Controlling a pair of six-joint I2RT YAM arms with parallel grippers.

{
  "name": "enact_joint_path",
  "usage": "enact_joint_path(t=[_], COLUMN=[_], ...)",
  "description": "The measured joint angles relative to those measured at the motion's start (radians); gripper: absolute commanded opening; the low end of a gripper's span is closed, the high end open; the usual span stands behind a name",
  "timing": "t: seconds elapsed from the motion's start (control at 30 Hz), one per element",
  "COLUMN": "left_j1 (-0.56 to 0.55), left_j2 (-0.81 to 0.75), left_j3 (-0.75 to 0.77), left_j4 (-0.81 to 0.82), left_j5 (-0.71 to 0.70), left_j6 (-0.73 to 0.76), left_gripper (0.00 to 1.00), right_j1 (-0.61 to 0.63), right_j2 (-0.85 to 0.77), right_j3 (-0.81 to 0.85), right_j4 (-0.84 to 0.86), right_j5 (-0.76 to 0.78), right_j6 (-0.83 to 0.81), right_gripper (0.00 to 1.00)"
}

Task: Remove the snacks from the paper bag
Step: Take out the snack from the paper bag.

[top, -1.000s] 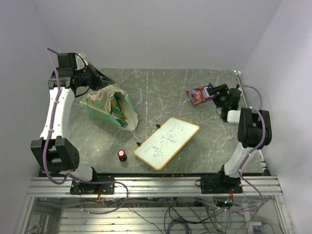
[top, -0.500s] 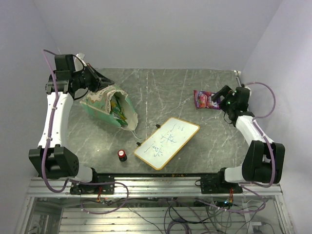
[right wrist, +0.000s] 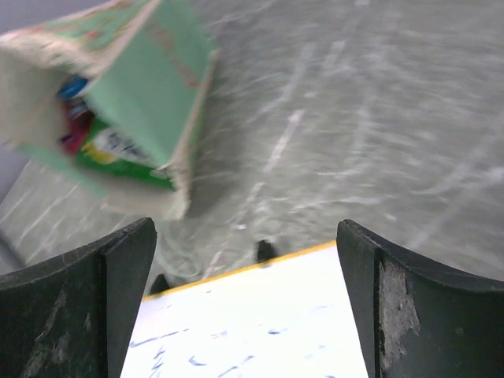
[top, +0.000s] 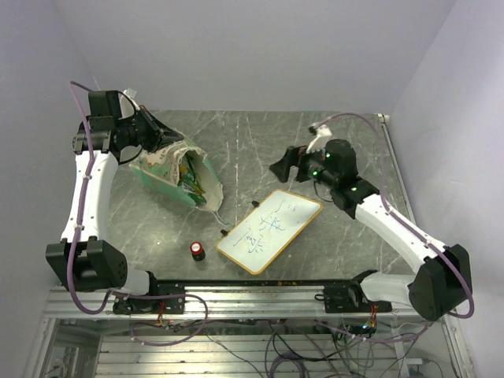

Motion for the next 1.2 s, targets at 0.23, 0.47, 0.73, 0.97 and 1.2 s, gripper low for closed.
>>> enact_joint_path(t=[0.23, 0.47, 0.73, 0.97, 1.2], left_j1=[0.0, 0.0, 0.0, -0.001, -0.001], left_j2=[-0.02, -0.02, -0.02, -0.032, -0.033], left_j3=[-0.01, -0.008, -0.009, -0.039, -0.046], left_j4=[-0.015, -0.04, -0.099, -0.135, -0.153], left_j5=[-0.016, -0.016, -0.016, -0.016, -0.015], left_j6=[0.019, 0.029, 0.065, 0.074, 0.063], left_gripper=[0.07, 0.07, 0.07, 0.07, 0.07], right_j1=[0.296, 0.44, 0.493, 0.515, 0.515], right_j2=[0.073, 0.326, 0.545, 0.683, 0.763], right_j3=[0.0, 0.089, 0.118, 0.182, 0.241], right_j4=[0.177, 0.318, 0.548, 0.71, 0.762], right_j5=[-0.063, -0.073, -0.107, -0.114, -0.064], right_j6=[-0.208, -0.381, -0.512, -0.601, -0.654], right_gripper=[0.84, 0.69, 0.61, 0.49, 0.41])
